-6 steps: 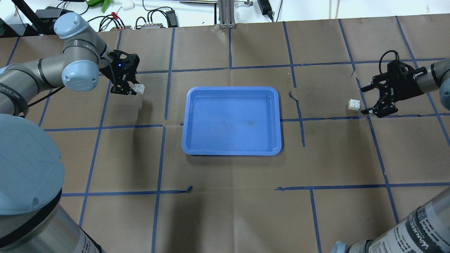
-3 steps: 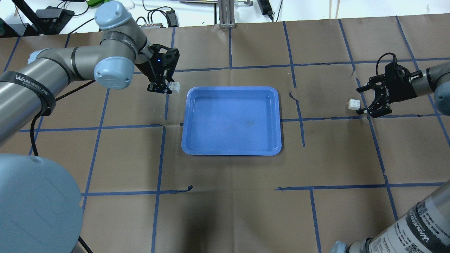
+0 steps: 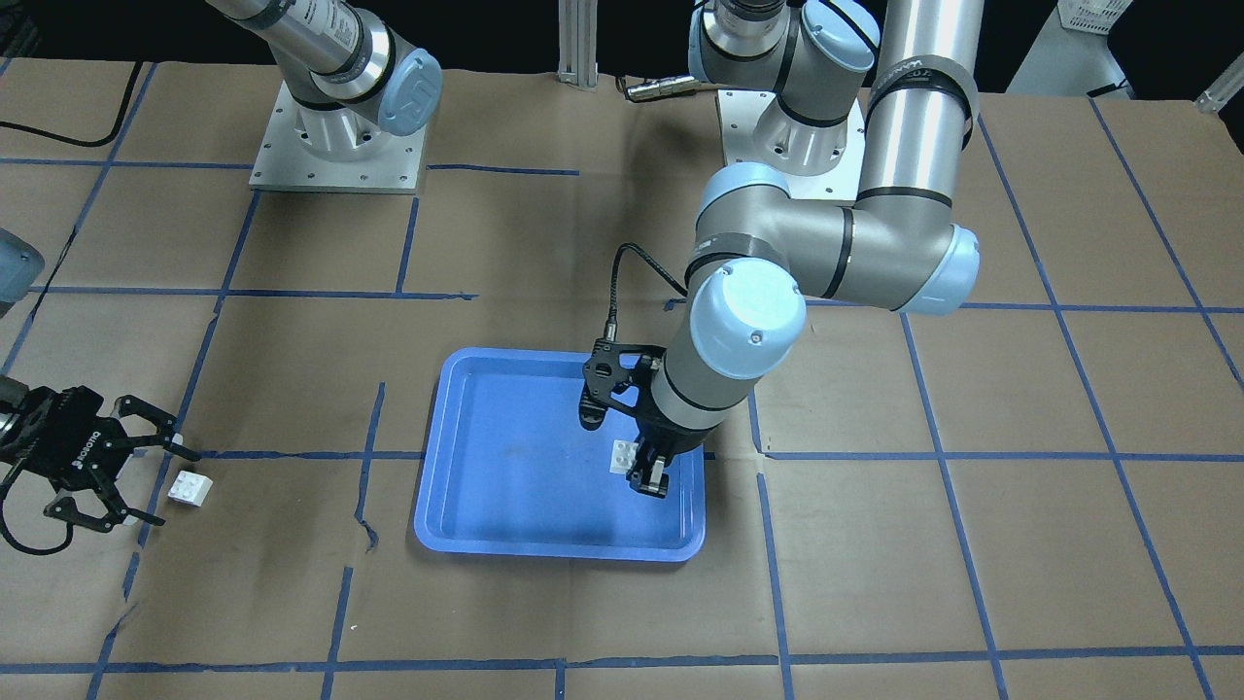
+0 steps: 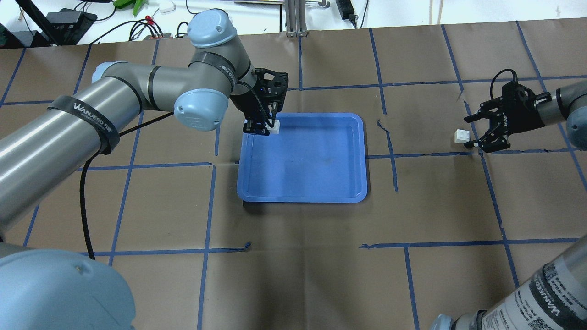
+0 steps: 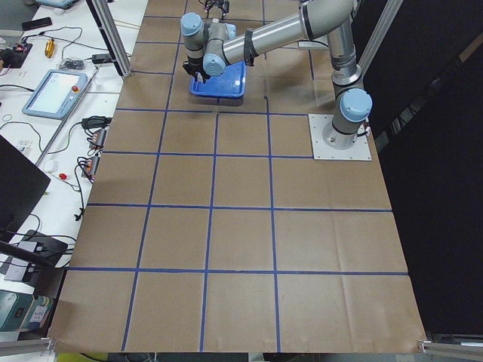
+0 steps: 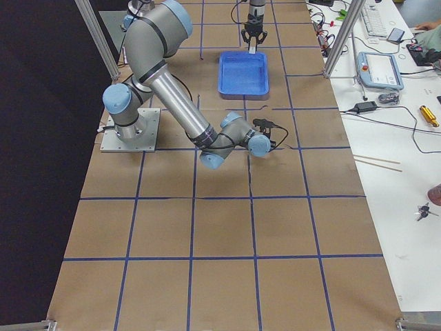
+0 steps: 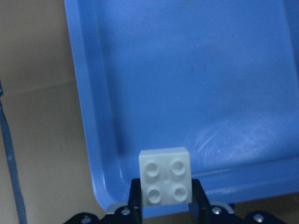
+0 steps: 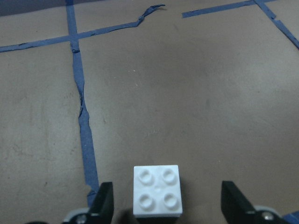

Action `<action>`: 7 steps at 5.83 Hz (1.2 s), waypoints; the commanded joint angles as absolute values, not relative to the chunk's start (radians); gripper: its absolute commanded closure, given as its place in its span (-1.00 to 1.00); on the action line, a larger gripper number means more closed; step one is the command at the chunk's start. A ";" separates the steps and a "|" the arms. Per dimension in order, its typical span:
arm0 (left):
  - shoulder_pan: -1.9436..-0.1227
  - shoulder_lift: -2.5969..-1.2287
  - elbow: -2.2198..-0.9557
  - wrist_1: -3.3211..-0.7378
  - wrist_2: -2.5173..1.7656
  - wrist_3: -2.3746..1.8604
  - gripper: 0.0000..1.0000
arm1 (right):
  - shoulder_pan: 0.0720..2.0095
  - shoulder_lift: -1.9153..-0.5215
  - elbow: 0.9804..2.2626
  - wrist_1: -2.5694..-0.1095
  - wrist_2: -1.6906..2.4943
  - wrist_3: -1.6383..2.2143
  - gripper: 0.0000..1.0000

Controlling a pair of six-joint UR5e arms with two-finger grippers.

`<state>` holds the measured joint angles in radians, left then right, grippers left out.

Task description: Assemble white blocks and place on blue tray

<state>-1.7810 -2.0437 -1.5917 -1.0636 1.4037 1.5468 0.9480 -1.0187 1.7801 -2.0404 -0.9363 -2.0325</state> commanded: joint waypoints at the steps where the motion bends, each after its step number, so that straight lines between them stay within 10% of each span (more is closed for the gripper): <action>1: -1.859 -2.059 -1.626 -1.027 1.411 1.425 0.87 | 0.948 -1.017 1.781 -2.034 -0.939 -2.033 -0.60; 3: -1.870 -2.068 -1.748 -0.886 1.414 1.404 0.87 | 0.948 -1.022 1.779 -2.042 -0.942 -2.033 0.18; 7: -1.873 -2.105 -1.759 -0.833 1.419 1.390 0.81 | 0.953 -1.031 1.758 -2.037 -0.948 -2.026 0.61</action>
<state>-1.8720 -2.0999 -1.7583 -0.8414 1.4216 1.3959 0.9494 -1.0269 1.7693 -2.0413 -0.9438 -2.0299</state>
